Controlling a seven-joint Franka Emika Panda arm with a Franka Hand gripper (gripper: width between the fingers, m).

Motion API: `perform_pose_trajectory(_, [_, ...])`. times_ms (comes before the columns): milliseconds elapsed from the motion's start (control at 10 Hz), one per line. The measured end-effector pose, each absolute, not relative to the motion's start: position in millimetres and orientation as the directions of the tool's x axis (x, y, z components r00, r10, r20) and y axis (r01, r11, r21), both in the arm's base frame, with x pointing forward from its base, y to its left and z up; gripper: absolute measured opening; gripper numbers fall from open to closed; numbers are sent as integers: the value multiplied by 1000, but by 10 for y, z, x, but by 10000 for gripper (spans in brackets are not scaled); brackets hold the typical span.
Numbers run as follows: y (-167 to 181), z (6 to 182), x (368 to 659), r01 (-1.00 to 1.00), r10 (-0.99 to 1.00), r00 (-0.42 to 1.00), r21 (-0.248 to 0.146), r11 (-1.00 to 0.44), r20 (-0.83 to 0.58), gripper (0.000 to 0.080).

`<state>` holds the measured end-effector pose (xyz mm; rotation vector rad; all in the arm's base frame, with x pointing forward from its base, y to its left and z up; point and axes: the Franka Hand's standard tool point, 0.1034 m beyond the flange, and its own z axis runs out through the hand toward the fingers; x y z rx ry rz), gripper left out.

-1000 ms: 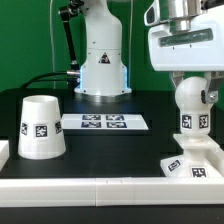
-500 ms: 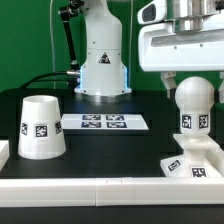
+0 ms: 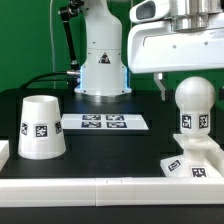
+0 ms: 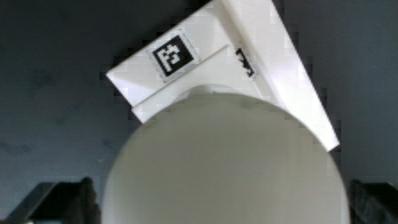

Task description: Assemble lamp

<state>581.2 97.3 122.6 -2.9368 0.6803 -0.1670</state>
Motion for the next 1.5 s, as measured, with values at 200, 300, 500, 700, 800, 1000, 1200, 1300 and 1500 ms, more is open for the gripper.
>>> perform_pose_trajectory(200, [986, 1232, 5832, -253, -267, 955, -113, -961, 130, 699])
perform_pose_trajectory(300, [991, 1236, 5841, -129, -141, 978, -83, -988, 153, 699])
perform_pose_trajectory(500, [1013, 1237, 5840, 39, 31, 986, -51, -998, 166, 699])
perform_pose_trajectory(700, [1018, 1235, 5839, 229, 224, 959, -9, -973, 170, 699])
perform_pose_trajectory(800, [1011, 1236, 5842, 331, 328, 929, 11, -944, 170, 699])
perform_pose_trajectory(1000, [1024, 1235, 5839, 485, 486, 859, 48, -873, 161, 699])
perform_pose_trajectory(1200, [1013, 1232, 5837, 623, 628, 765, 81, -778, 144, 699])
perform_pose_trajectory(1300, [1010, 1233, 5839, 677, 684, 718, 101, -729, 130, 699])
perform_pose_trajectory(1500, [1003, 1232, 5840, 755, 766, 634, 131, -643, 103, 699])
